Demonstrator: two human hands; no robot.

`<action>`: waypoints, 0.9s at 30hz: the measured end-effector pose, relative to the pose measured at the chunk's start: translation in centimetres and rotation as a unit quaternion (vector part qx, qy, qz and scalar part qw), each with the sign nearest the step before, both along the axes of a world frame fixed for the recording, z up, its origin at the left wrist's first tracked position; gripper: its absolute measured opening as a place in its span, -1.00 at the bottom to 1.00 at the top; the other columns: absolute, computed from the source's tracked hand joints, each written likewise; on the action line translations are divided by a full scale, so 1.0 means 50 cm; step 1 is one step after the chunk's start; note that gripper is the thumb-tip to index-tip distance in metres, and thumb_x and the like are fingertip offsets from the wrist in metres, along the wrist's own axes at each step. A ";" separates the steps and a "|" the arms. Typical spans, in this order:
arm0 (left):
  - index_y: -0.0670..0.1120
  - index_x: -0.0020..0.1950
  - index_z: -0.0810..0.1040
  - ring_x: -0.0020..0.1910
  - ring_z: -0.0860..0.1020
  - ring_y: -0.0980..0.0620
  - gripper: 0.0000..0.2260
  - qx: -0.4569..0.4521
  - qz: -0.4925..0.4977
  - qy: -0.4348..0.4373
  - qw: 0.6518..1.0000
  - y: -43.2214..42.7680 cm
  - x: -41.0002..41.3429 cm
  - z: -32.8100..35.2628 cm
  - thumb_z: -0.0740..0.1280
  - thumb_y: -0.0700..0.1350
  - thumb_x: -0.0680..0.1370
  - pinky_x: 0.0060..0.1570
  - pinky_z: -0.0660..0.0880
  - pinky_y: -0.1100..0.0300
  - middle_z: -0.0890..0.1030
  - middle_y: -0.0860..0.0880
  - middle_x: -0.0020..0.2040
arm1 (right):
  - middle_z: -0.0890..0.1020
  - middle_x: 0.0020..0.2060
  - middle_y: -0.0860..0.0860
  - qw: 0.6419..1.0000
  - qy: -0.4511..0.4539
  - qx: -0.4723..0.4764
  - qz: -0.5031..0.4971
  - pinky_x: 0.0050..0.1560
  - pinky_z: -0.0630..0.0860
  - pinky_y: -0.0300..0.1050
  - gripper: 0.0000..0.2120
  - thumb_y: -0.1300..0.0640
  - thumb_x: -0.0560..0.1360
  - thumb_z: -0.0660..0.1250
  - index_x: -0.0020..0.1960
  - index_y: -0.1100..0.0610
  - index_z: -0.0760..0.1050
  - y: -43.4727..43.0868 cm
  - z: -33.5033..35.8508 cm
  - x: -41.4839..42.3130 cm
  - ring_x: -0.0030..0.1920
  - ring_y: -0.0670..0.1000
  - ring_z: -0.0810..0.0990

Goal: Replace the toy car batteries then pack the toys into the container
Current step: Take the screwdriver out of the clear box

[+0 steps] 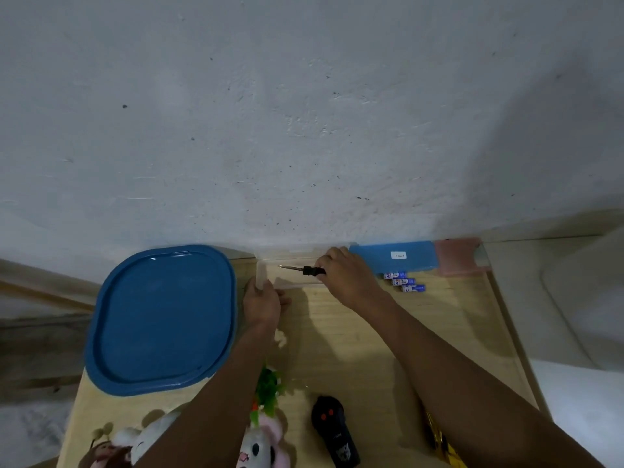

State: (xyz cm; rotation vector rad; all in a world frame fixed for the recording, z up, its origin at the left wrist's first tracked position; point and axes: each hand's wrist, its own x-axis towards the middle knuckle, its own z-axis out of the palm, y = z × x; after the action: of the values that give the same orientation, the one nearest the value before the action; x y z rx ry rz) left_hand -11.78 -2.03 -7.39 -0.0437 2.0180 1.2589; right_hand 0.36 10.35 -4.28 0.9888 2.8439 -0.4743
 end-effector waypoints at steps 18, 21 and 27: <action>-0.14 0.26 0.53 -0.33 0.57 0.01 -0.74 0.009 -0.279 0.063 0.958 -0.055 0.268 0.156 0.29 -0.07 0.61 -0.17 0.54 0.12 0.62 -0.13 -0.15 | 0.48 -0.26 0.02 0.817 0.286 -0.320 -0.386 -0.33 0.40 -0.13 -0.89 0.12 0.64 0.11 0.10 0.02 0.40 -0.175 0.091 0.414 -0.30 -0.02 0.45; -0.07 0.36 0.43 -0.24 0.57 0.02 -0.62 -0.019 -0.334 0.044 0.941 -0.056 0.368 0.137 0.33 -0.01 0.58 -0.25 0.48 0.22 0.60 -0.08 -0.12 | 0.45 -0.32 0.01 0.801 0.273 -0.320 -0.425 -0.30 0.35 -0.10 -0.86 0.09 0.59 0.19 -0.13 0.09 0.41 -0.180 0.081 0.484 -0.32 -0.02 0.43; -0.06 0.55 0.18 0.36 0.42 -0.22 -0.30 -0.113 -0.404 0.063 0.906 -0.071 0.531 0.078 0.36 0.08 0.49 0.27 0.45 0.03 0.39 -0.20 0.42 | 0.53 -0.37 0.03 0.813 0.203 -0.307 -0.451 -0.22 0.38 -0.04 -0.69 0.01 0.57 0.21 -0.30 0.11 0.43 -0.170 0.030 0.594 -0.27 0.11 0.52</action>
State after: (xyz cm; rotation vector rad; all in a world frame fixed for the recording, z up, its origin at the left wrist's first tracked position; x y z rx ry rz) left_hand 14.76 -5.58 -3.48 0.7092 1.9458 0.5024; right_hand 30.08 1.85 -2.80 2.1751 1.9562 -1.7032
